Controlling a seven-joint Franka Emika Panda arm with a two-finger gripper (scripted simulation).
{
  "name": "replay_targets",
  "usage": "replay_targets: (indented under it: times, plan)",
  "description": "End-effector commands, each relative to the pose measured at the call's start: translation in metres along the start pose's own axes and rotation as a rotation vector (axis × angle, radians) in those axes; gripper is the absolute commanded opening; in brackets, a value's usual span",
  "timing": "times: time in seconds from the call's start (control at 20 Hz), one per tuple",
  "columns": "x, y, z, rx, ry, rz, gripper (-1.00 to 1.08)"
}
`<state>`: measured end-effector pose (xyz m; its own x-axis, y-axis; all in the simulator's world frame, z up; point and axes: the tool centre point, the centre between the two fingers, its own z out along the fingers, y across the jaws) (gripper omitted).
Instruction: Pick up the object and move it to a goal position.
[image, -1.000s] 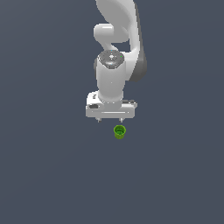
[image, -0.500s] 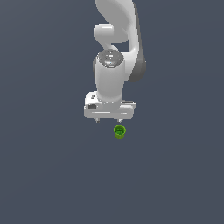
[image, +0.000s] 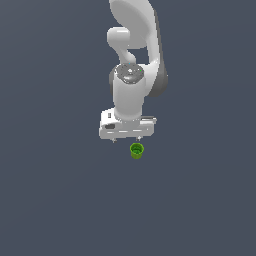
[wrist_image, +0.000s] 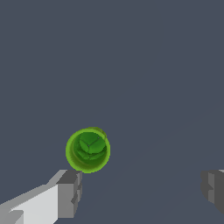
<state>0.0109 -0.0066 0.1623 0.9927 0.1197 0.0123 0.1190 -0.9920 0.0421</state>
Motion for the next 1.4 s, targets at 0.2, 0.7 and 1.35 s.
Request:
replay_targets:
  times: [0.2, 0.7, 1.35]
  plan:
    - [-0.002, -0.014, 0.02, 0.009, -0.004, -0.164, 1.0]
    - [-0.006, -0.04, 0.052, 0.031, -0.003, -0.445, 1.0]
    - [-0.009, -0.053, 0.067, 0.044, 0.0, -0.581, 1.0]
